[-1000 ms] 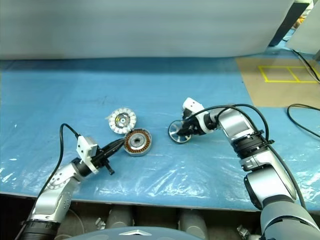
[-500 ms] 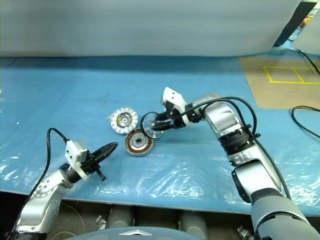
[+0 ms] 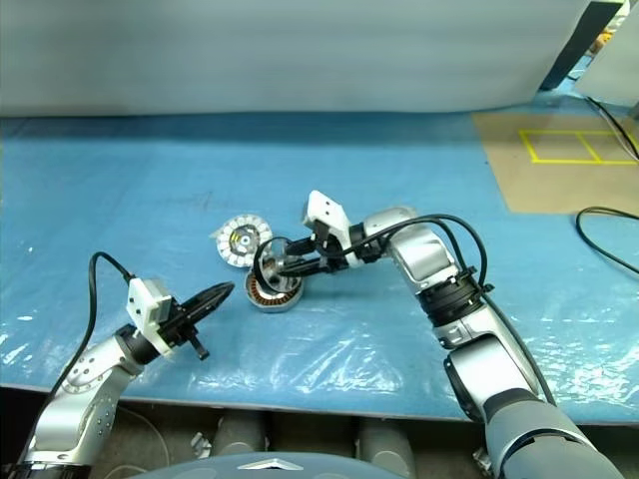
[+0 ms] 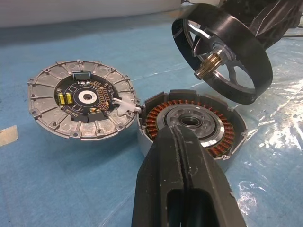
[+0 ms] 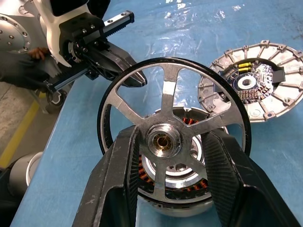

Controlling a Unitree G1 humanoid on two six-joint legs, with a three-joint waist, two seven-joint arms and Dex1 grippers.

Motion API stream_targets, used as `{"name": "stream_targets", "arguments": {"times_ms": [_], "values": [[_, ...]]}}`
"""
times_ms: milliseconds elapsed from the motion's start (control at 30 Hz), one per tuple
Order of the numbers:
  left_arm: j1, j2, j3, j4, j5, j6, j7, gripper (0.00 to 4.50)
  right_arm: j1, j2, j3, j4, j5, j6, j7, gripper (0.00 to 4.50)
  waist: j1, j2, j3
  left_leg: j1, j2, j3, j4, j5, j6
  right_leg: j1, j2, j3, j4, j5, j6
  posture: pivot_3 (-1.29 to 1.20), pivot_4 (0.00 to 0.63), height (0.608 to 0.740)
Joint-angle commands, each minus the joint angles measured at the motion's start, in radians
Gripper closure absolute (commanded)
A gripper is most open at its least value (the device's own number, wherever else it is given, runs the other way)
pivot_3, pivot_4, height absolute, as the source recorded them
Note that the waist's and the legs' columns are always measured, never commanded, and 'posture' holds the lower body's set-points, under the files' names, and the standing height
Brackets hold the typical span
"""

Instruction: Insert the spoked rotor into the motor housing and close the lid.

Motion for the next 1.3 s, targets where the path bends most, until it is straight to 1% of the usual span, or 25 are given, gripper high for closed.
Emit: {"name": "stream_targets", "arguments": {"times_ms": [33,467,700,767,833,967,1233,1300], "values": [[-0.011,0.007,0.001,-0.021,-0.01,-0.005,-0.006,4.5,0.005,0.011,0.003,-0.03,0.011,-0.016,-0.002,2.85,0.0,0.0,0.0,0.0,0.0,0.0,0.0,0.0,0.0,0.0,0.0,0.0,0.0,0.0,0.0,0.0,0.15,0.74],[-0.034,0.006,-0.006,-0.008,-0.002,0.0,-0.009,4.5,0.033,0.006,0.049,-0.016,-0.025,-0.038,-0.007,2.85,0.0,0.0,0.0,0.0,0.0,0.0,0.0,0.0,0.0,0.0,0.0,0.0,0.0,0.0,0.0,0.0,0.15,0.74],[-0.047,0.006,-0.006,0.013,0.006,-0.012,-0.016,4.5,0.024,0.019,0.045,0.012,-0.043,-0.054,-0.028,2.85,0.0,0.0,0.0,0.0,0.0,0.0,0.0,0.0,0.0,0.0,0.0,0.0,0.0,0.0,0.0,0.0,0.15,0.74],[-0.05,0.004,-0.008,0.018,0.009,-0.015,-0.017,4.5,0.024,0.019,0.045,0.013,-0.044,-0.056,-0.03,2.12,0.0,0.0,0.0,0.001,0.0,0.0,0.0,0.0,0.0,0.0,0.0,0.0,0.001,0.0,0.0,0.0,0.15,0.74],[-0.054,0.004,-0.009,0.026,0.012,-0.018,-0.019,4.5,0.024,0.019,0.042,0.015,-0.043,-0.051,-0.032,1.57,0.0,0.0,0.0,0.001,0.0,0.0,0.0,0.0,0.0,0.0,0.0,0.0,0.001,0.0,0.0,0.0,0.15,0.74],[-0.056,0.005,-0.005,0.041,0.016,-0.03,-0.023,4.5,0.019,0.013,0.015,-0.001,-0.012,-0.019,-0.022,0.19,0.0,0.0,0.0,0.001,0.0,0.0,0.0,0.0,0.0,0.0,0.0,0.0,0.001,0.0,0.0,0.0,0.15,0.74],[-0.057,0.008,0.003,0.049,0.014,-0.042,-0.028,4.5,-0.008,-0.006,-0.086,-0.036,0.102,0.054,0.012,0.19,0.0,0.0,0.0,0.001,0.0,0.0,0.0,0.0,0.0,0.0,0.0,0.0,0.001,0.0,0.0,0.0,0.15,0.74],[-0.06,0.008,0.002,0.038,0.012,-0.036,-0.022,4.5,-0.007,0.008,-0.102,-0.032,0.111,0.05,-0.01,0.62,0.0,0.0,0.0,0.001,0.0,0.0,0.0,0.0,0.0,0.0,0.0,0.0,0.001,0.0,0.0,0.0,0.15,0.74]]}}
